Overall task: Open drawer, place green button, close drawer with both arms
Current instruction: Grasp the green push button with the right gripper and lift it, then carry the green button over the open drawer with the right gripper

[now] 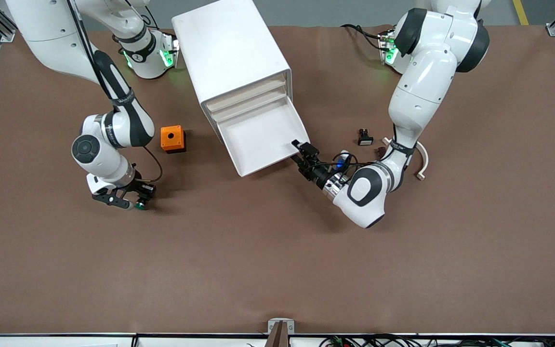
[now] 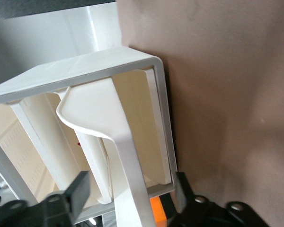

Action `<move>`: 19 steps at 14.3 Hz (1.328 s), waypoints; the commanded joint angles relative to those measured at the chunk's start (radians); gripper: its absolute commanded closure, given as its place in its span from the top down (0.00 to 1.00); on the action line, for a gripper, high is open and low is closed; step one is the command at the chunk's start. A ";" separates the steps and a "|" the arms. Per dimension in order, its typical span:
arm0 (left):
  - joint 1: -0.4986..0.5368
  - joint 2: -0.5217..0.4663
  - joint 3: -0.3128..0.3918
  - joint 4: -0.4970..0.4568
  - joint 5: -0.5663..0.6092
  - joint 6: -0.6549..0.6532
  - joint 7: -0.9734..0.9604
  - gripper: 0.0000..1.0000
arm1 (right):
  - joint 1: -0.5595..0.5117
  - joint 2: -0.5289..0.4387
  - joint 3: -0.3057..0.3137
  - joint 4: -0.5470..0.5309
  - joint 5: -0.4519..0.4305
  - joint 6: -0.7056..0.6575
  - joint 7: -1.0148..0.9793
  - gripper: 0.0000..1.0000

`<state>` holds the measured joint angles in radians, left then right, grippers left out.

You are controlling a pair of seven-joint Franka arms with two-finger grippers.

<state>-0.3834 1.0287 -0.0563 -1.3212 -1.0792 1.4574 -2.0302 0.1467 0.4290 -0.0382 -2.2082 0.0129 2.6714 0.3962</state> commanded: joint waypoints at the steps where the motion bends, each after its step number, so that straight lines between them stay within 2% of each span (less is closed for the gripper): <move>1: -0.002 -0.039 0.019 0.020 0.056 0.001 0.114 1.00 | 0.031 -0.042 -0.005 0.021 -0.010 -0.062 0.061 0.00; 6: 0.023 -0.081 0.019 0.031 0.206 0.003 0.457 1.00 | 0.109 -0.105 -0.002 0.252 -0.010 -0.471 0.246 0.00; 9: 0.026 -0.091 0.058 0.088 0.242 0.032 0.672 1.00 | 0.200 -0.110 0.001 0.389 -0.002 -0.631 0.438 0.00; 13: 0.011 -0.154 0.082 0.091 0.364 0.182 0.907 1.00 | 0.358 -0.144 0.003 0.400 0.007 -0.645 0.703 0.00; 16: 0.001 -0.176 0.085 0.091 0.436 0.305 1.005 1.00 | 0.463 -0.153 0.003 0.400 0.042 -0.644 0.875 0.00; 19: -0.028 -0.177 0.085 0.091 0.557 0.453 1.059 1.00 | 0.537 -0.151 0.001 0.392 0.084 -0.633 0.986 0.00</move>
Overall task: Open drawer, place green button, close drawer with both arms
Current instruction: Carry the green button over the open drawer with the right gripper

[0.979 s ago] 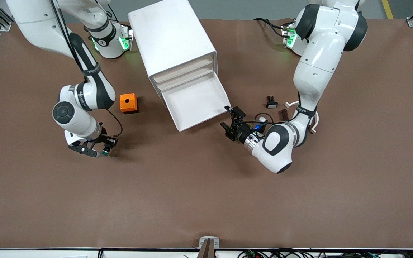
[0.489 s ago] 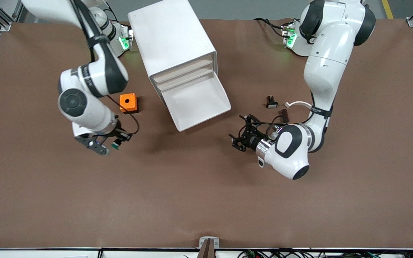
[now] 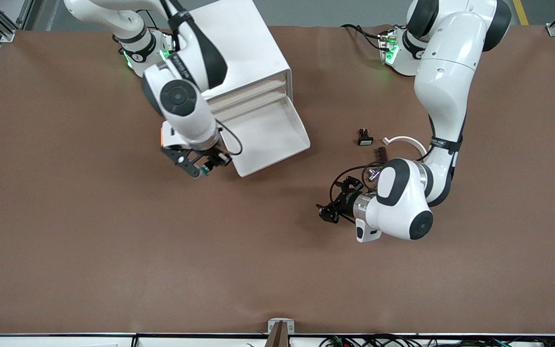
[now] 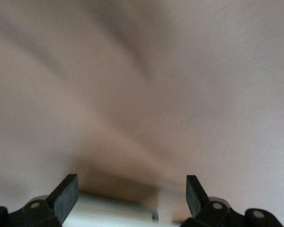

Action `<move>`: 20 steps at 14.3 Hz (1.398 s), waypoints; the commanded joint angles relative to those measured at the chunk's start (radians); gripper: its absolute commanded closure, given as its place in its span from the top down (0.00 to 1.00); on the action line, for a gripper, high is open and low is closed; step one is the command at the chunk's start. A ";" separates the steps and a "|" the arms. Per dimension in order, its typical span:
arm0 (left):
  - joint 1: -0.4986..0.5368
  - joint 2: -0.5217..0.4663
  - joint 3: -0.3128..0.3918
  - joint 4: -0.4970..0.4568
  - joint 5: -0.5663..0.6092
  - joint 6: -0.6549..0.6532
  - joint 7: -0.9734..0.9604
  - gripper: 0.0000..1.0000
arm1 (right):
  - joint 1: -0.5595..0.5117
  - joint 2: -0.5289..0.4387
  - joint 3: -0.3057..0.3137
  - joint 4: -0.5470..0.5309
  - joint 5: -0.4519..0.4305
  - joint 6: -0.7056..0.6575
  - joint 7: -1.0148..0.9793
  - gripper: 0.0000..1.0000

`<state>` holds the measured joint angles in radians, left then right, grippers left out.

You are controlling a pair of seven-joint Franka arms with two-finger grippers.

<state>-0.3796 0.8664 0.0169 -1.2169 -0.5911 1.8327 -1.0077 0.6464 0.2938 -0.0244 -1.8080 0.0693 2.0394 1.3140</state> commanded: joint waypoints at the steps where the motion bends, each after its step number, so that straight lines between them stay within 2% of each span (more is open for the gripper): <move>1: -0.042 -0.017 0.011 -0.015 0.117 0.126 0.038 1.00 | 0.065 -0.015 -0.012 -0.010 0.038 -0.001 0.094 0.00; 3: -0.047 -0.023 0.003 -0.015 0.164 0.186 0.041 1.00 | 0.122 -0.013 -0.012 -0.028 0.066 0.017 0.152 0.00; 8: -0.076 -0.082 0.003 -0.021 0.247 0.195 0.055 1.00 | 0.248 -0.001 -0.012 -0.091 0.067 0.166 0.223 0.00; 16: -0.142 -0.087 0.003 -0.023 0.390 0.201 0.055 1.00 | 0.312 0.065 -0.012 -0.082 0.072 0.228 0.240 0.00; 20: -0.170 -0.086 0.005 -0.024 0.405 0.201 0.040 1.00 | 0.315 0.099 -0.012 -0.077 0.072 0.255 0.240 0.00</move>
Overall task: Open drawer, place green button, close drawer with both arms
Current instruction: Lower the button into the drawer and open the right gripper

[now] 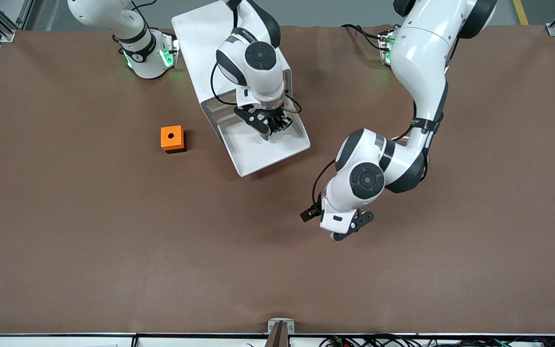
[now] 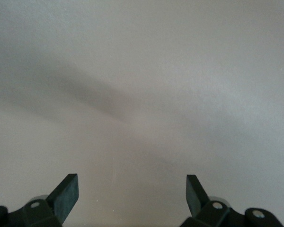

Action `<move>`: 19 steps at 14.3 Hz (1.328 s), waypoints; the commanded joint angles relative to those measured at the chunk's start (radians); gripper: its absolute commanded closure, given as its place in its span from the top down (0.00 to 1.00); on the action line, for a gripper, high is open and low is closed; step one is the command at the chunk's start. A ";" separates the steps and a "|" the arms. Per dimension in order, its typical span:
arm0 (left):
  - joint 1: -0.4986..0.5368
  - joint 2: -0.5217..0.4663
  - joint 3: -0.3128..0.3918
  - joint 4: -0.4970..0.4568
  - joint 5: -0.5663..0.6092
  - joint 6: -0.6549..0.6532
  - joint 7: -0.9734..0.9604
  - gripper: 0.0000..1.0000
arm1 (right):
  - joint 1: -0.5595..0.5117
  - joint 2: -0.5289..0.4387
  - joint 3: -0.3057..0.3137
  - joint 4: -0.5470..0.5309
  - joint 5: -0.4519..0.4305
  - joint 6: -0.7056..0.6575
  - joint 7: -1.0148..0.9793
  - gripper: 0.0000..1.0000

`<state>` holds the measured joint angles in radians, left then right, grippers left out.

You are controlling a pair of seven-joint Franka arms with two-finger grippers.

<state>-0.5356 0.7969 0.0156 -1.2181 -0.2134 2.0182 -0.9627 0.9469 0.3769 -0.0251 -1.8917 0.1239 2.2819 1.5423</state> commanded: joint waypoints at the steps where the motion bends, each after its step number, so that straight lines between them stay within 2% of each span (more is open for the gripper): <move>1: -0.015 -0.013 0.006 -0.023 0.028 0.016 -0.005 1.00 | 0.015 0.019 -0.012 0.008 0.017 0.013 0.013 0.00; 7: -0.020 -0.013 0.007 -0.023 0.031 0.016 0.002 1.00 | 0.013 0.030 -0.012 0.011 0.017 0.013 0.061 0.00; 8: -0.021 -0.013 0.007 -0.023 0.037 0.016 0.004 1.00 | 0.012 0.028 -0.012 0.014 0.017 0.010 0.056 0.25; 9: -0.023 -0.013 0.006 -0.023 0.055 0.016 0.001 1.00 | 0.010 0.028 -0.012 0.019 0.017 0.005 0.056 0.99; 13: -0.049 -0.008 0.011 -0.023 0.092 0.039 -0.033 1.00 | 0.000 0.027 -0.015 0.060 0.013 -0.047 -0.049 1.00; 16: -0.057 -0.013 0.007 -0.032 0.100 0.112 -0.074 1.00 | -0.049 0.023 -0.021 0.181 0.010 -0.226 -0.225 1.00; 19: -0.072 -0.008 0.003 -0.037 0.097 0.120 -0.131 1.00 | -0.115 0.010 -0.024 0.291 -0.001 -0.410 -0.474 1.00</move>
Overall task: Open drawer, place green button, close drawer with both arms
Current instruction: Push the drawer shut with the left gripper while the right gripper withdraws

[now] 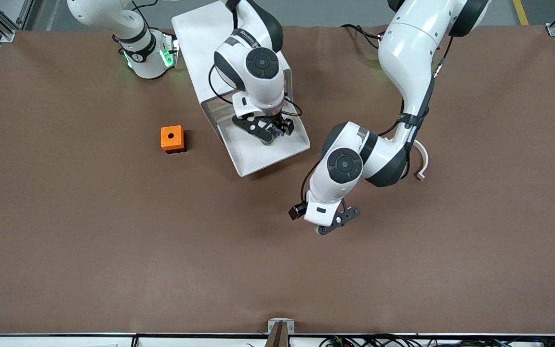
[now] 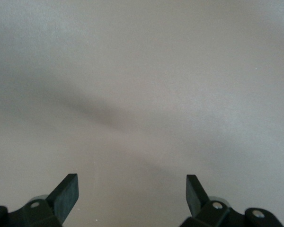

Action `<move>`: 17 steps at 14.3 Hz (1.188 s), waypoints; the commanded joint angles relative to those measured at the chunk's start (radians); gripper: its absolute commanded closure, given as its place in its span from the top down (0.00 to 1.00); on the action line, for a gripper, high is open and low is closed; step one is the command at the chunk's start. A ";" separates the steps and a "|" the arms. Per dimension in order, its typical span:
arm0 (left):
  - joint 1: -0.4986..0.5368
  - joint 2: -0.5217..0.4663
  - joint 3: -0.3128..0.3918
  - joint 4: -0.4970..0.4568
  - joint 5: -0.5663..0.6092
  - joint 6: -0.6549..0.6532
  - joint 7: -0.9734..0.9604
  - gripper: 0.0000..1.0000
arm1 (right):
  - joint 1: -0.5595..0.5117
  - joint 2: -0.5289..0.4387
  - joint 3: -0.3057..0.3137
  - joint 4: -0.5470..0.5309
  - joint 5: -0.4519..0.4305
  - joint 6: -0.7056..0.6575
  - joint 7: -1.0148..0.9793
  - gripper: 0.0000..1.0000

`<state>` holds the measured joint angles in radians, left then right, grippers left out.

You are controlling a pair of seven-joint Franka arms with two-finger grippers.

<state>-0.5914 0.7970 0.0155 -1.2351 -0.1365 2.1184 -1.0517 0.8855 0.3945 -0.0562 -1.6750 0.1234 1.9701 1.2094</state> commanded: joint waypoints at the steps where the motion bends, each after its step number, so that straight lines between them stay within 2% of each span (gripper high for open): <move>1: -0.033 -0.009 0.003 -0.027 0.018 0.020 -0.056 1.00 | -0.095 -0.014 0.007 0.108 -0.002 -0.143 -0.190 1.00; 5: -0.065 -0.007 0.001 -0.055 0.009 0.021 -0.125 1.00 | -0.299 -0.037 0.009 0.243 -0.011 -0.333 -0.540 1.00; 7: -0.091 -0.010 -0.002 -0.079 0.008 0.028 -0.143 1.00 | -0.396 -0.054 0.006 0.277 -0.016 -0.401 -0.728 1.00; 11: -0.093 -0.038 -0.040 -0.147 0.009 0.052 -0.160 1.00 | -0.578 -0.115 0.006 0.279 -0.073 -0.497 -1.031 1.00; 13: -0.128 -0.045 -0.040 -0.176 0.009 0.061 -0.162 1.00 | -0.666 -0.152 0.004 0.285 -0.097 -0.560 -1.163 1.00; 17: -0.165 -0.052 -0.042 -0.196 0.012 0.064 -0.165 1.00 | -0.789 -0.209 0.007 0.282 -0.110 -0.594 -1.251 1.00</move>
<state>-0.7351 0.7847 -0.0289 -1.3804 -0.1365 2.1653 -1.1992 0.1397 0.2251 -0.0748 -1.3859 0.0343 1.3910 -0.0145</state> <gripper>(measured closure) 0.000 0.000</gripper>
